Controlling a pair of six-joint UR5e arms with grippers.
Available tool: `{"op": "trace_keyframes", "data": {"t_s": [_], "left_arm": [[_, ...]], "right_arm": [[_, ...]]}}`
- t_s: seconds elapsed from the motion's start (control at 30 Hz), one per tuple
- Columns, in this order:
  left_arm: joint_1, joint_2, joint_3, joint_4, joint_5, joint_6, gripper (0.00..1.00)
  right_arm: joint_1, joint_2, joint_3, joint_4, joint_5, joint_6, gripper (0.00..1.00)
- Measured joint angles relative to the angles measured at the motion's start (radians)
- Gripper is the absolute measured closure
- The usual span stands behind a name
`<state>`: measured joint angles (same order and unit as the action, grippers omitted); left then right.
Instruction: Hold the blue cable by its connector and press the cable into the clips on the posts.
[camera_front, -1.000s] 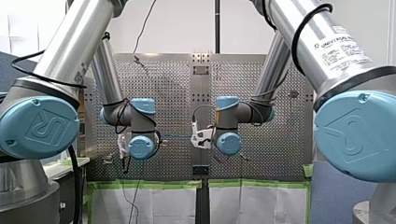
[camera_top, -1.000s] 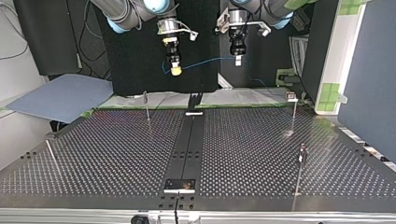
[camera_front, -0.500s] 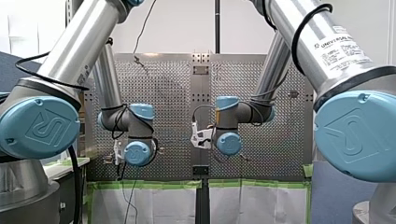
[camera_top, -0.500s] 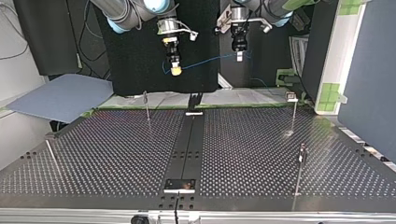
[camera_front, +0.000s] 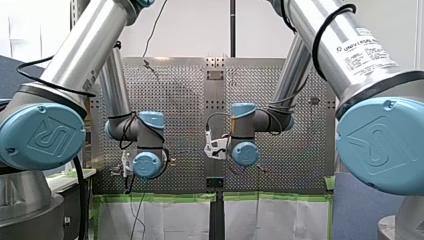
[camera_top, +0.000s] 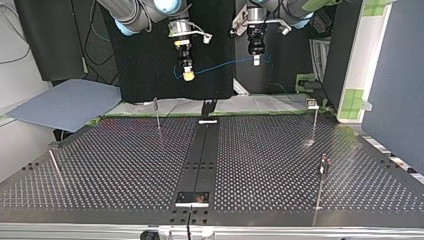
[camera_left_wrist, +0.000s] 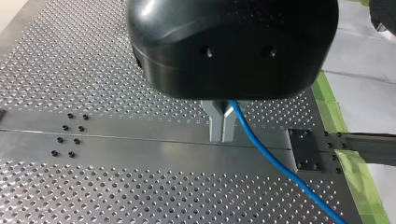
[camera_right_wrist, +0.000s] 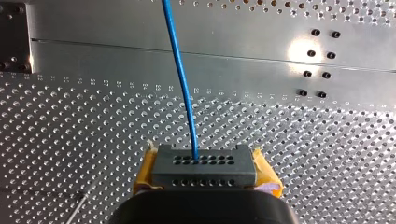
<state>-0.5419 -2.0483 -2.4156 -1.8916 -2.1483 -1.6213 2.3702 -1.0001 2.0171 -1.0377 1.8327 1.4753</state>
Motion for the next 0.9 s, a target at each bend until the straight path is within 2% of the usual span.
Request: {"op": "trace_keyframes", "data": {"t_s": [0.07, 0.13, 0.2, 0.3, 0.5, 0.7, 0.8, 0.9], "left_arm": [[0.000, 0.000, 0.000, 0.000, 0.000, 0.000, 1.00], [0.000, 0.000, 0.000, 0.000, 0.000, 0.000, 1.00], [0.000, 0.000, 0.000, 0.000, 0.000, 0.000, 1.00], [0.000, 0.000, 0.000, 0.000, 0.000, 0.000, 1.00], [0.000, 0.000, 0.000, 0.000, 0.000, 0.000, 1.00], [0.000, 0.000, 0.000, 0.000, 0.000, 0.000, 1.00], [0.000, 0.000, 0.000, 0.000, 0.000, 0.000, 1.00], [0.009, 0.009, -0.009, -0.007, 0.009, 0.002, 1.00]], "right_arm": [[0.006, 0.006, -0.006, 0.005, 0.006, 0.006, 1.00], [0.020, 0.020, -0.020, 0.020, 0.020, 0.020, 1.00], [0.040, 0.040, -0.040, 0.040, 0.040, 0.036, 1.00], [0.072, 0.072, -0.071, 0.072, 0.072, 0.047, 1.00], [0.136, 0.116, -0.096, 0.127, 0.136, 0.051, 1.00], [0.196, 0.121, -0.098, 0.138, 0.189, 0.051, 1.00], [0.207, 0.122, -0.099, 0.138, 0.196, 0.051, 1.00], [0.207, 0.119, -0.096, 0.140, 0.201, 0.055, 1.00]]}}
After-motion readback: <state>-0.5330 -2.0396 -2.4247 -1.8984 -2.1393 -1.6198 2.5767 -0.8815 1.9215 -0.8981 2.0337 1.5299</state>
